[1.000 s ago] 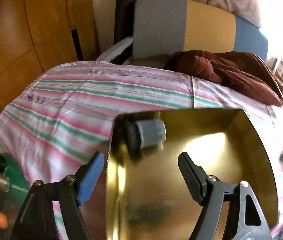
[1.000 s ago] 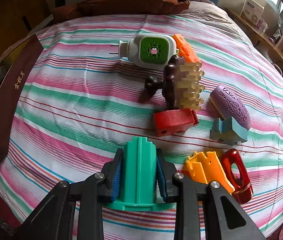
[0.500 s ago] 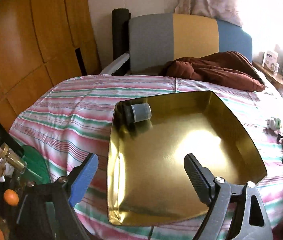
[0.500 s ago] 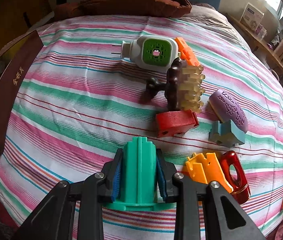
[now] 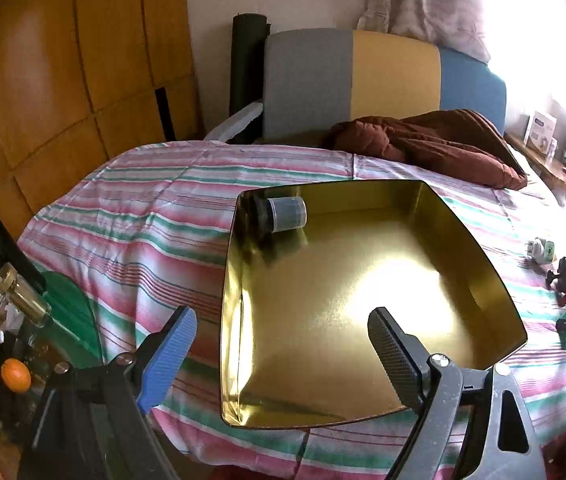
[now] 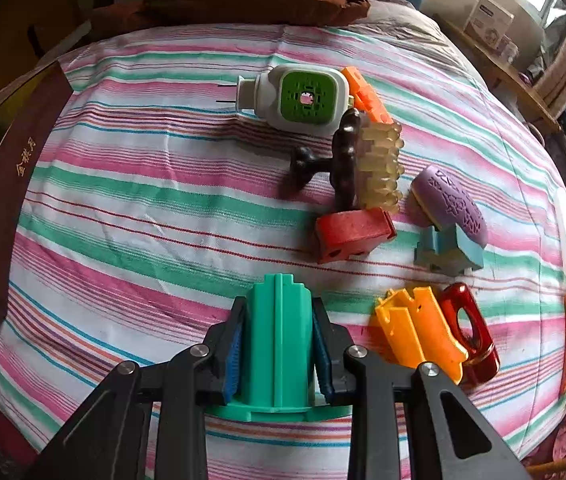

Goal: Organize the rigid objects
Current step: 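Open the left tool to release the grey cup in the tray, then carry the teal piece over the gold tray with the right tool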

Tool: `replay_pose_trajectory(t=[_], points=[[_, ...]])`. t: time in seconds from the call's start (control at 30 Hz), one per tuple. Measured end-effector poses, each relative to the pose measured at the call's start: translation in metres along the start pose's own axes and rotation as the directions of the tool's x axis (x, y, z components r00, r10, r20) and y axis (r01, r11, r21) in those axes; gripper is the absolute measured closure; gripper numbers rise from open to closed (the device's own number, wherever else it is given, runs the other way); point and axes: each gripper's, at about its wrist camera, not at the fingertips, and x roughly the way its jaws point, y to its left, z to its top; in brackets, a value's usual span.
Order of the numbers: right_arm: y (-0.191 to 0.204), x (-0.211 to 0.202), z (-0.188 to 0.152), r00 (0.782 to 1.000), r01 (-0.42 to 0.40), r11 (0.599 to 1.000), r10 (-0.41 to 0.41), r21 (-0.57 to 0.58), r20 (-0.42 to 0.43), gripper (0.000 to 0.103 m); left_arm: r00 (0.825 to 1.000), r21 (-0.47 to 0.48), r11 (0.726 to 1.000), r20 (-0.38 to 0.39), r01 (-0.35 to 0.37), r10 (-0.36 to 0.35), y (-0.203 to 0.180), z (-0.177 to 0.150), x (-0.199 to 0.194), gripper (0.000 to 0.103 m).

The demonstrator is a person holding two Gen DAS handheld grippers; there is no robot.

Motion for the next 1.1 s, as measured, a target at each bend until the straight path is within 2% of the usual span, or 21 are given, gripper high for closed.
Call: replay_pose_trajectory(t=[0.1,0.17,0.23,0.33,0.43,0.57,0.63,0.73,0.87,1.0,1.1], points=[[0.005,-0.002,0.0,0.998,-0.058,0.998,0.059,0.036,-0.025,0.074,1.0,-0.009,1.0,-0.003,-0.003,0.003,0.003,-0.001,0.0,0.015],[0.015,-0.008,-0.001,0.988,-0.15,0.987,0.152,0.057,-0.022,0.074,1.0,-0.019,1.0,-0.009,-0.002,0.002,0.006,-0.002,0.001,0.015],[0.035,-0.012,-0.002,0.982,-0.189,0.982,0.189,0.025,-0.011,0.074,1.0,-0.031,0.999,-0.007,-0.009,0.009,0.011,-0.001,0.001,0.015],[0.066,-0.009,-0.002,0.981,-0.194,0.98,0.194,-0.04,-0.015,0.074,1.0,-0.044,0.999,-0.006,-0.012,0.012,0.017,-0.001,0.0,0.015],[0.093,-0.009,0.001,0.987,-0.158,0.982,0.16,-0.106,0.017,0.074,1.0,-0.053,0.998,-0.001,-0.022,0.022,0.023,-0.002,-0.003,0.015],[0.112,-0.006,0.007,0.989,-0.139,0.982,0.144,-0.131,0.032,0.074,0.999,-0.073,0.997,-0.007,-0.034,0.034,0.033,-0.005,-0.002,0.015],[0.112,-0.005,0.012,0.989,-0.136,0.985,0.141,-0.103,0.035,0.074,0.999,-0.078,0.996,-0.009,-0.037,0.036,0.037,-0.005,-0.002,0.015],[0.097,-0.003,0.021,0.987,-0.154,0.988,0.154,0.009,0.04,0.074,0.999,-0.078,0.996,-0.001,-0.052,0.052,0.043,-0.006,-0.004,0.015],[0.089,-0.014,0.027,0.984,-0.169,0.979,0.161,0.109,0.081,0.074,0.999,-0.098,0.994,0.003,-0.052,0.052,0.051,-0.008,-0.007,0.015],[0.09,-0.045,0.041,0.967,-0.203,0.971,0.179,0.123,0.182,0.074,0.998,-0.113,0.992,0.002,-0.056,0.056,0.055,-0.012,-0.007,0.015],[0.108,-0.065,0.052,0.948,-0.254,0.964,0.234,0.071,0.215,0.074,0.998,-0.124,0.991,-0.01,-0.055,0.054,0.058,-0.014,-0.004,0.015]])
